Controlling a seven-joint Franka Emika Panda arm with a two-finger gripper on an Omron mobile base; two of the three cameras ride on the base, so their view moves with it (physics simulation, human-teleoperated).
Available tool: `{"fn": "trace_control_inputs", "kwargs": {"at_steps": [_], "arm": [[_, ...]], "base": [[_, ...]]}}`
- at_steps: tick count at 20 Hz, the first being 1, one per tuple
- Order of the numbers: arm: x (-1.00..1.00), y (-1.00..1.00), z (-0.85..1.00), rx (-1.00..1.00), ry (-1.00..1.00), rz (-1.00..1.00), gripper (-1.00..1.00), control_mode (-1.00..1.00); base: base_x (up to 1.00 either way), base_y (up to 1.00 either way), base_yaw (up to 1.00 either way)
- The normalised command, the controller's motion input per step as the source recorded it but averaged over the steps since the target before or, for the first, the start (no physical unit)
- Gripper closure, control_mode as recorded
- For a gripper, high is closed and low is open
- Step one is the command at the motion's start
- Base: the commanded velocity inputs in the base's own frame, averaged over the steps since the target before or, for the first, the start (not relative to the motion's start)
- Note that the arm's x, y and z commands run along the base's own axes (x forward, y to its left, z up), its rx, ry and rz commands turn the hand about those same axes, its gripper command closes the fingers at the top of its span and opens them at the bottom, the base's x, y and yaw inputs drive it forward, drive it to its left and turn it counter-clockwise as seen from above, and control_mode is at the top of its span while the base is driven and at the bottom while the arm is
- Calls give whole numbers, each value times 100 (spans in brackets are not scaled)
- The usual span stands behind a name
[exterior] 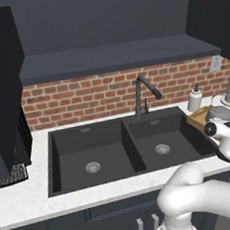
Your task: Pick the kettle from the counter and place it on the tray. Then pick the mug from the cabinet and place it on the tray. Then close the cabinet doors.
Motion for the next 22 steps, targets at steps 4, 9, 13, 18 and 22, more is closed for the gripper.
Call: {"fn": "trace_control_inputs", "kwargs": {"at_steps": [4,9,13,18,22], "arm": [[-18,2,-13,0,0,0,-100,-100],[-36,22,6,0,6,0,-100,-100],[-28,38,27,2,7,0,-100,-100],[-17,36,43,2,0,3,-100,-100],[-32,33,51,0,0,6,-100,-100]], "base": [[0,0,0],[0,0,0],[0,0,0],[0,0,0],[0,0,0]]}}
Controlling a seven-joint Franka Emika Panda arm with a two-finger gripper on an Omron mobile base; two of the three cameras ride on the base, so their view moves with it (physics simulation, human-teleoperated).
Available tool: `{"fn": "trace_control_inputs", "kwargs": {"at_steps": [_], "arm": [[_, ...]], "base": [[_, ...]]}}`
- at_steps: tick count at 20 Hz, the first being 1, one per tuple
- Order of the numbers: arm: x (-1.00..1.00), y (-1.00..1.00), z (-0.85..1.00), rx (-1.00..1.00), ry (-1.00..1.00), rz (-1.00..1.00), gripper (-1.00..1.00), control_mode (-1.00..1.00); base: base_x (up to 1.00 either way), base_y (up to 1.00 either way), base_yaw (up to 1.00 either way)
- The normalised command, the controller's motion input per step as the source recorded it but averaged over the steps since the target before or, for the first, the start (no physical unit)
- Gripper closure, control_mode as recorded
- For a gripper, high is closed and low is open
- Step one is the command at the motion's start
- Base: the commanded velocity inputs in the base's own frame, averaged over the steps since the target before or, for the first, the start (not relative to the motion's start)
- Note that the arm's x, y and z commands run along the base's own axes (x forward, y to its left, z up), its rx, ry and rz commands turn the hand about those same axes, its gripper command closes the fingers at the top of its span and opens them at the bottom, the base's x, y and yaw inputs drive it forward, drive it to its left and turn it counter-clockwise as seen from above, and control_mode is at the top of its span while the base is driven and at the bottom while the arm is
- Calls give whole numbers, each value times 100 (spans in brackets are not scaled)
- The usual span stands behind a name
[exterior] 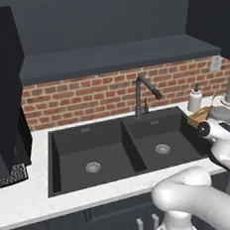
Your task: Pick the kettle from the counter and place it on the tray. Then pick the mug from the cabinet and place it on the tray. Then close the cabinet doors.
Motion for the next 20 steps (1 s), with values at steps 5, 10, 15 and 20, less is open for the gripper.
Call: {"fn": "trace_control_inputs", "kwargs": {"at_steps": [5,10,15,20], "arm": [[-45,35,43,0,0,15,-100,-100],[-50,40,48,0,0,33,-100,-100],[-39,44,58,0,0,34,-100,-100],[-22,48,71,0,3,27,-100,-100]], "base": [[0,0,0],[0,0,0],[0,0,0],[0,0,0]]}}
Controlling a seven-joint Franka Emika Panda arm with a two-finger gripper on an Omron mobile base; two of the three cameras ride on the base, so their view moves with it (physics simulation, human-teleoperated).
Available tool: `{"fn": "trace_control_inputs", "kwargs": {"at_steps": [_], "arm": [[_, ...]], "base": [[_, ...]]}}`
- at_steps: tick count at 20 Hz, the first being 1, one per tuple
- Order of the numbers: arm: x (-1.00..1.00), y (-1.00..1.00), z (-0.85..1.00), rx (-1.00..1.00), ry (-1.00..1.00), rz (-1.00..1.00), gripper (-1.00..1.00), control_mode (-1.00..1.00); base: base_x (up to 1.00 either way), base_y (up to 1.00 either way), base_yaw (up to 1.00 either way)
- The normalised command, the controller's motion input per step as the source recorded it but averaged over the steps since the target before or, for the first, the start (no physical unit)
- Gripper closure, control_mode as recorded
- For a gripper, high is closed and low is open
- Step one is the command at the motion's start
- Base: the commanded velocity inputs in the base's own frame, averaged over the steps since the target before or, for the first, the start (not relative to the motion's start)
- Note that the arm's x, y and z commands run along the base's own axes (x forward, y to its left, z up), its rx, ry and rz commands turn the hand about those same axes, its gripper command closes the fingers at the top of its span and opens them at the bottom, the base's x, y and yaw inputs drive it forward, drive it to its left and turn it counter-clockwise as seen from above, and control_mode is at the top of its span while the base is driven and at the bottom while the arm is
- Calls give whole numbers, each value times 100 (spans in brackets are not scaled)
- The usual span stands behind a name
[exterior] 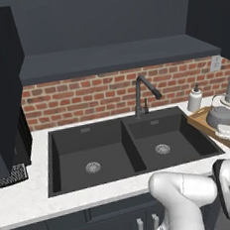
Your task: Pick the kettle from the counter and place it on the tray. Then pick the mug from the cabinet and place it on the tray. Then close the cabinet doors.
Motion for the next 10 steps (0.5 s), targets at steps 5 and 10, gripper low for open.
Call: {"fn": "trace_control_inputs", "kwargs": {"at_steps": [5,10], "arm": [[-18,57,61,0,17,18,-100,-100],[-10,66,61,0,23,14,-100,-100]], "base": [[0,0,0],[0,0,0]]}}
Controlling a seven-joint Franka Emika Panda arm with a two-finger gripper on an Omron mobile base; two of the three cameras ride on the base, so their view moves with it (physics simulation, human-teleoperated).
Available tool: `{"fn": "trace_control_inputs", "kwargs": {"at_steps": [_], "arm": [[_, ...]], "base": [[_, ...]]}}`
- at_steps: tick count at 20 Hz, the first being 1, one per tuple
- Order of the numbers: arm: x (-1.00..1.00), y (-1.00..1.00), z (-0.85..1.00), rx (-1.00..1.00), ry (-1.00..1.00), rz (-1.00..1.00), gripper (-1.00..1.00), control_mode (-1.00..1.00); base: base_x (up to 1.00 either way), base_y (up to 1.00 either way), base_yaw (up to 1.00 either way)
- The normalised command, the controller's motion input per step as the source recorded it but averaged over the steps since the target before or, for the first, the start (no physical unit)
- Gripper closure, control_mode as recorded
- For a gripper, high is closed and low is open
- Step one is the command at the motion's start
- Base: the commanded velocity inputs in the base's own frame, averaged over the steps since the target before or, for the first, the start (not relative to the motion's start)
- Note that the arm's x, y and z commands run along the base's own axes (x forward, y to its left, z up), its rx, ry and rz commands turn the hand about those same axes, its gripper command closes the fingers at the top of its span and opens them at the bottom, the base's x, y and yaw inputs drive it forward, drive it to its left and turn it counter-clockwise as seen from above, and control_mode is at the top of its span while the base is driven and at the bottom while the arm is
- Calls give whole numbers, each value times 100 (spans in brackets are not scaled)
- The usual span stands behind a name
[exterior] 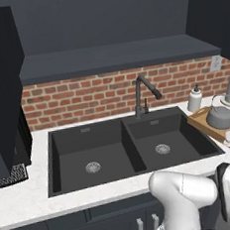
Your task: Pick the kettle from the counter and place it on the tray. Then pick the mug from the cabinet and place it on the tray. Then close the cabinet doors.
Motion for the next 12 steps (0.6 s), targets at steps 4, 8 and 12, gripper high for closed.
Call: {"fn": "trace_control_inputs", "kwargs": {"at_steps": [4,8,12], "arm": [[-4,68,53,2,27,12,-100,-100],[0,71,45,10,35,15,-100,-100],[-3,64,56,17,28,18,-100,-100]], "base": [[0,0,0],[0,0,0],[0,0,0]]}}
